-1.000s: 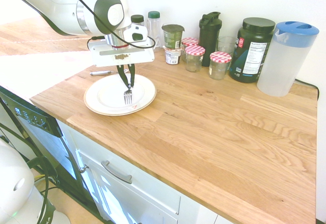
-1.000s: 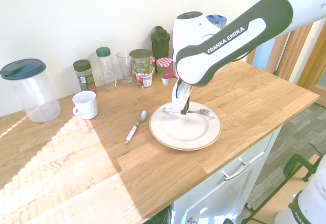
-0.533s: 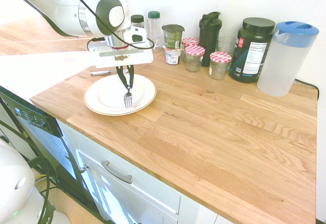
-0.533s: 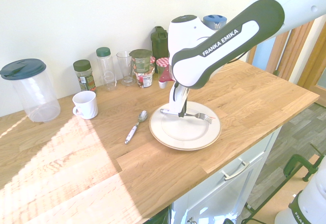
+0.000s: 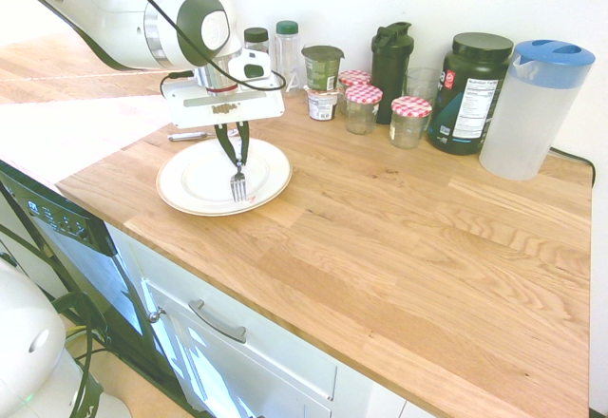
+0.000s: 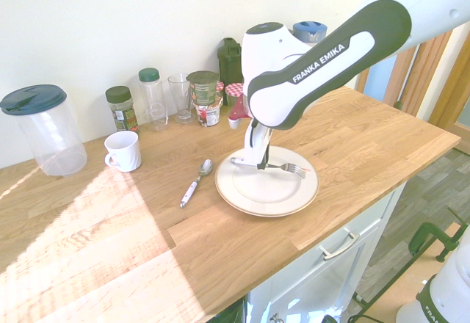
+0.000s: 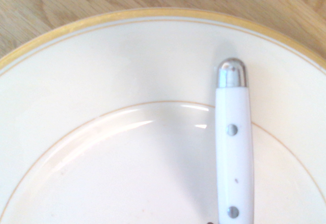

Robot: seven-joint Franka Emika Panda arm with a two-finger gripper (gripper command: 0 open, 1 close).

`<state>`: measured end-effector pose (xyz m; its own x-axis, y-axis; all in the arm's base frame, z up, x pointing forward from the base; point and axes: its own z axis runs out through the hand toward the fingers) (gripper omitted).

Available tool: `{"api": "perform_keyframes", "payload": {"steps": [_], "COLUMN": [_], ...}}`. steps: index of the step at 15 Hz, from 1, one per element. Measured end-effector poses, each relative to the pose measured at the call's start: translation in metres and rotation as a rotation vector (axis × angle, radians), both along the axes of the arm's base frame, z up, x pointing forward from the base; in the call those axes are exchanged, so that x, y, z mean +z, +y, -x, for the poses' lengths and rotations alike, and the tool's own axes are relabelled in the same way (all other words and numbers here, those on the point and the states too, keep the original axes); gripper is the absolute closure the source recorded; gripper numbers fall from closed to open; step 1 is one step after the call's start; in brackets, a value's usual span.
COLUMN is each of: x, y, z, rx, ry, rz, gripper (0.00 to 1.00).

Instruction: Put the fork into the plate

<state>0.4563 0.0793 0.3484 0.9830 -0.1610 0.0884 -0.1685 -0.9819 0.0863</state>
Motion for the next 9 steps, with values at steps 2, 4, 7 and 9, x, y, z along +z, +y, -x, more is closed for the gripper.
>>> {"api": "perform_keyframes", "payload": {"steps": [2,4,7,9], "x": [-0.013,-0.011,0.002,0.01], "y": [0.002,0.002,0.001,0.0], "z": [0.009,0.013,0.016,0.026], "rx": [0.008,0.012,0.021,0.029], "ry": [0.012,0.002,-0.023,-0.039], "rz": [0.0,0.0,-0.003,-0.006], "gripper": [0.0,0.0,0.0,0.0]}}
